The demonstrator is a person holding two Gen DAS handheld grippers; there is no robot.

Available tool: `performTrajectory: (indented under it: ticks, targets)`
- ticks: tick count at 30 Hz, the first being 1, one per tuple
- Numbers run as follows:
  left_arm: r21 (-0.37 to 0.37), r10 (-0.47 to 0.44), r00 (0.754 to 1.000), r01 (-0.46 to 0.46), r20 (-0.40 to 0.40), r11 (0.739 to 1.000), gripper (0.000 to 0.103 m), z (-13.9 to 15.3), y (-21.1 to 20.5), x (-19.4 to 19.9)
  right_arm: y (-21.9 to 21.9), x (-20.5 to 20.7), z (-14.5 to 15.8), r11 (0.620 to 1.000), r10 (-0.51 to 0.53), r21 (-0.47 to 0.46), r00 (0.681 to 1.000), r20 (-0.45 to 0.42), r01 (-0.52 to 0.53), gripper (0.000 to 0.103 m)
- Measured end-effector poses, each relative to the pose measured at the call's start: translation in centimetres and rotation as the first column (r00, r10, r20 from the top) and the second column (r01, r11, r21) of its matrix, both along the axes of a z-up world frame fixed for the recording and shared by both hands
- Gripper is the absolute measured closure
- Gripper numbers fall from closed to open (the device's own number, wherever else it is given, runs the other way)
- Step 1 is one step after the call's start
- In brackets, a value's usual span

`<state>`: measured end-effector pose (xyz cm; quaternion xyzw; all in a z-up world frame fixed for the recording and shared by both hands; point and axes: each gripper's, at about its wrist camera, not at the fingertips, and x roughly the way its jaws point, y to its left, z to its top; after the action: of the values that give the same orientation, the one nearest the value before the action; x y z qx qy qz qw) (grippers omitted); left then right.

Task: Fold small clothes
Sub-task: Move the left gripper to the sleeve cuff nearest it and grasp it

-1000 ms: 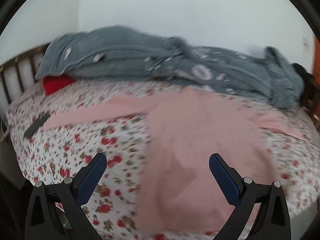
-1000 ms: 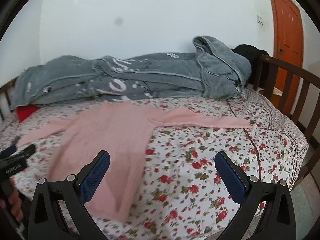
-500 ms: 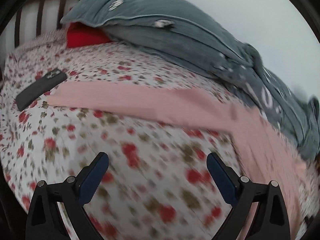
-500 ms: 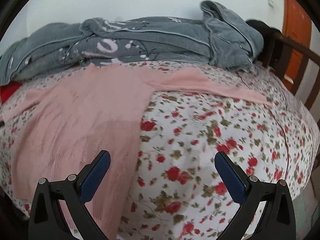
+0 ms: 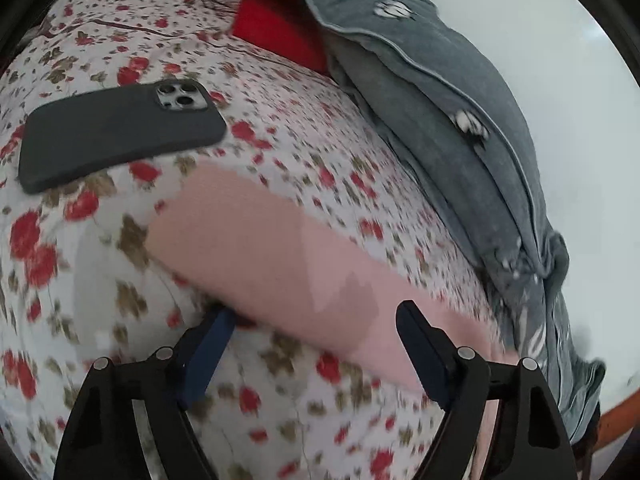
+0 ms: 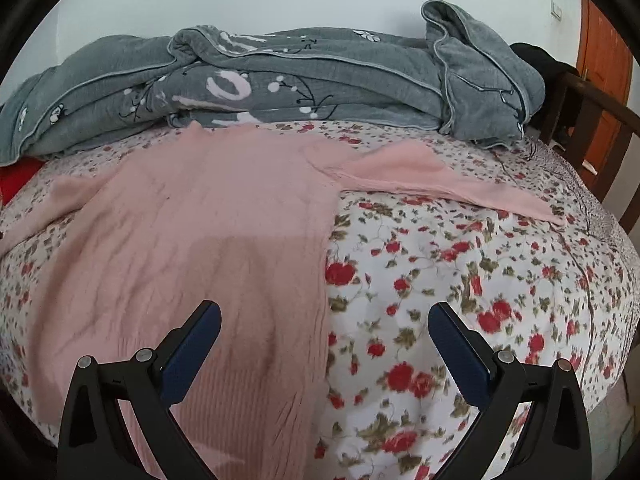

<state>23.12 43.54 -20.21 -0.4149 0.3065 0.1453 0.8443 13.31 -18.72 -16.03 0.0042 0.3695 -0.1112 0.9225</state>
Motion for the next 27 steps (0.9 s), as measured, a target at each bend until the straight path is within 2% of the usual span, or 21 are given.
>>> performTrajectory:
  ticks: [2,4,6,7,12,16,19,23,27]
  targets:
    - [0.013,0.034,0.999,-0.034,-0.008,0.999,0.027,0.3,0.8,0.5,-0.3,0.4,0.2,1.0,-0.024,-0.006,1.0,0.015,0.024,0.001]
    - [0.019,0.064,0.998,-0.064,0.014,0.998,0.034,0.6,1.6,0.7,-0.9,0.7,0.3,0.999,-0.037,0.036,0.999,0.027,0.036,0.001]
    - [0.018,0.071,0.997,-0.071,0.011,0.997,0.051,0.6,2.4,1.2,-1.6,1.0,0.2,0.995,-0.045,0.086,0.999,0.031,0.042,0.001]
    - [0.017,0.077,0.997,-0.077,-0.008,0.997,0.055,0.5,2.7,1.6,-1.8,1.2,0.0,0.994,-0.049,0.098,0.998,0.029,0.046,0.001]
    - [0.014,0.098,0.995,-0.097,-0.037,0.995,0.097,1.3,2.9,2.2,-3.3,1.9,-0.4,0.99,-0.073,0.12,0.997,0.012,0.071,0.001]
    - [0.12,0.056,0.998,-0.056,0.0,0.991,0.097,5.2,-0.2,3.0,-4.9,1.5,0.1,0.986,-0.081,0.151,0.996,0.042,0.074,0.001]
    - [0.235,-0.011,0.999,0.0,0.044,0.972,0.096,9.4,-4.5,4.2,-6.3,1.0,0.2,0.986,-0.081,0.154,0.995,0.054,0.072,0.001]
    - [0.377,-0.144,0.987,0.105,0.075,0.92,0.096,15.1,-12.9,6.7,-8.6,0.3,0.0,0.986,-0.081,0.153,0.994,0.069,0.07,0.001]
    - [0.468,-0.301,0.951,0.232,0.077,0.853,0.096,18.9,-23.0,9.7,-11.8,-0.8,-0.3,0.984,-0.1,0.158,0.991,0.089,0.085,0.001]
